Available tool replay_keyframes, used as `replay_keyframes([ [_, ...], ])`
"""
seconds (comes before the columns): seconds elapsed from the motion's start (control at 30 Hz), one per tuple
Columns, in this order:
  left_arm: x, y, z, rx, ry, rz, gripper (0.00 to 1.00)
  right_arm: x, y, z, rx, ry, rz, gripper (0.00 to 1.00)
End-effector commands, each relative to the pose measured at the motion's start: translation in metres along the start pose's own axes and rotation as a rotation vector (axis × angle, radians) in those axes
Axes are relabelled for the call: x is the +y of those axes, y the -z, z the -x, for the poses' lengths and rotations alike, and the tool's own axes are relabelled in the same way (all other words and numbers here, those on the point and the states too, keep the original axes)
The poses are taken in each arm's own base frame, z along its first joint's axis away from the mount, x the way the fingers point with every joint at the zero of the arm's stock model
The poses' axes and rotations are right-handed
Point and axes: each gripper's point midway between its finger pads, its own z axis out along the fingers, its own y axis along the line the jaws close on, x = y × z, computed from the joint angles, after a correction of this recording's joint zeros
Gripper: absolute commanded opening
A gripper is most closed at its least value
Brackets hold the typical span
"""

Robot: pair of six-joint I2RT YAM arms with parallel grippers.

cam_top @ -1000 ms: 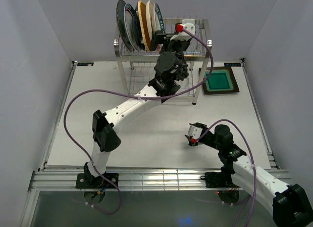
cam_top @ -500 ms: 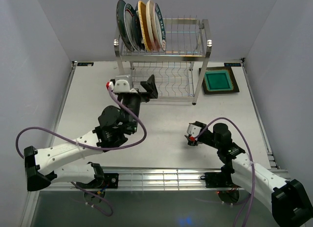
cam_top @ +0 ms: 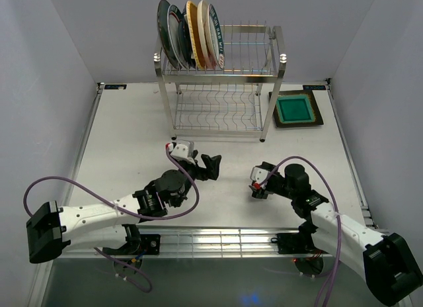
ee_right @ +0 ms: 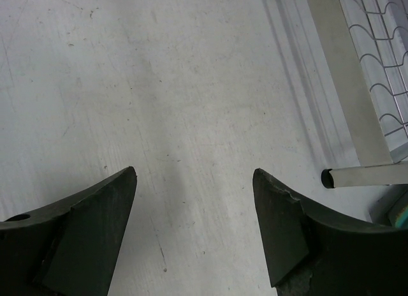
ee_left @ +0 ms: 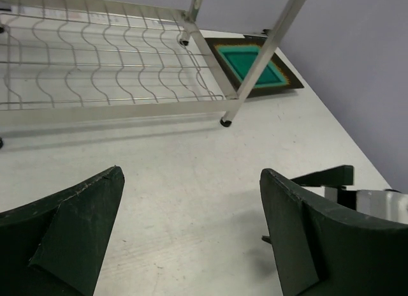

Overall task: Load the plates into the dish rack
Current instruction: Pick up the plate from the corner of the board.

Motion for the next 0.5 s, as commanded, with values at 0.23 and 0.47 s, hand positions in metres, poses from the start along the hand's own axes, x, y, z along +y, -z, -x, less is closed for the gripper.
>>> replay_keyframes([
  [0.23, -0.032, -0.008, -0.023, 0.088, 0.005, -0.116, 0.98, -0.025, 0.001, -0.020, 0.157, 0.050, -0.054, 0.84],
  [0.47, -0.039, -0.010, -0.020, 0.089, -0.002, -0.137, 0.98, -0.025, 0.016, -0.057, 0.278, 0.095, -0.156, 0.86],
])
